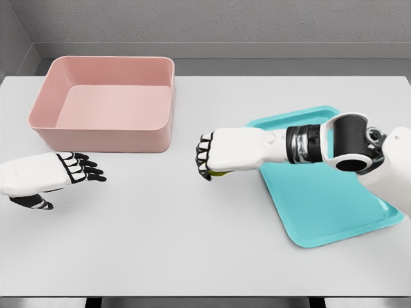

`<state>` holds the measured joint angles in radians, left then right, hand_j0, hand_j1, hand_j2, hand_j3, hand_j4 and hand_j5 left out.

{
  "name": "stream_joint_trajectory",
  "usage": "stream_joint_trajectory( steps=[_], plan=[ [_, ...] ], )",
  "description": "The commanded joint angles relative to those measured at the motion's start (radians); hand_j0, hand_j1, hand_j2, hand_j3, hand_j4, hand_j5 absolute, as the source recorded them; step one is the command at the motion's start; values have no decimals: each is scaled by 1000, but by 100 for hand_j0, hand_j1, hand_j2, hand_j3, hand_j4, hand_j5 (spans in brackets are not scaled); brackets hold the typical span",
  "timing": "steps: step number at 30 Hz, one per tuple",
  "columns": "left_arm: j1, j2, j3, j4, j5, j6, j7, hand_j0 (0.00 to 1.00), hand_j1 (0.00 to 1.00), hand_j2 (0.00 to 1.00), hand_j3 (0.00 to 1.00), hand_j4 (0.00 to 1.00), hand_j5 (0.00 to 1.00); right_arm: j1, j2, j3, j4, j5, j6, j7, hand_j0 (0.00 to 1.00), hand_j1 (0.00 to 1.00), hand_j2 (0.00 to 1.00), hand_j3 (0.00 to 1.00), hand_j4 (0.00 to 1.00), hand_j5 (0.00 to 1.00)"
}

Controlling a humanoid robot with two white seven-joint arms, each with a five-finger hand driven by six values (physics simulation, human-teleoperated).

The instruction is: Put the tennis from the blue tray into the pink basket with both arms

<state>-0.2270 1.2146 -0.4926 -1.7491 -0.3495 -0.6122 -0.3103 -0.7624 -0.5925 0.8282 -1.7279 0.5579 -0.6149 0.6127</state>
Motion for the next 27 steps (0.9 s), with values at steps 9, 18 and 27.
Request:
stream_joint_trajectory(
  steps=[9,18,27],
  plan=[
    [0,0,0,0,6,1,0,100,100,100,100,100,100,-14,160,103,56,33,4,-2,45,45,45,45,45,45],
    [0,0,-1,-1,6,1,0,100,100,100,100,100,100,-72,310,173,195,42,4,-2,45,45,45,45,45,45],
    [0,0,-1,16,6,1,0,100,100,100,100,100,100,-100,416,177,395,46,4,-2,45,45,45,45,45,45]
  ],
)
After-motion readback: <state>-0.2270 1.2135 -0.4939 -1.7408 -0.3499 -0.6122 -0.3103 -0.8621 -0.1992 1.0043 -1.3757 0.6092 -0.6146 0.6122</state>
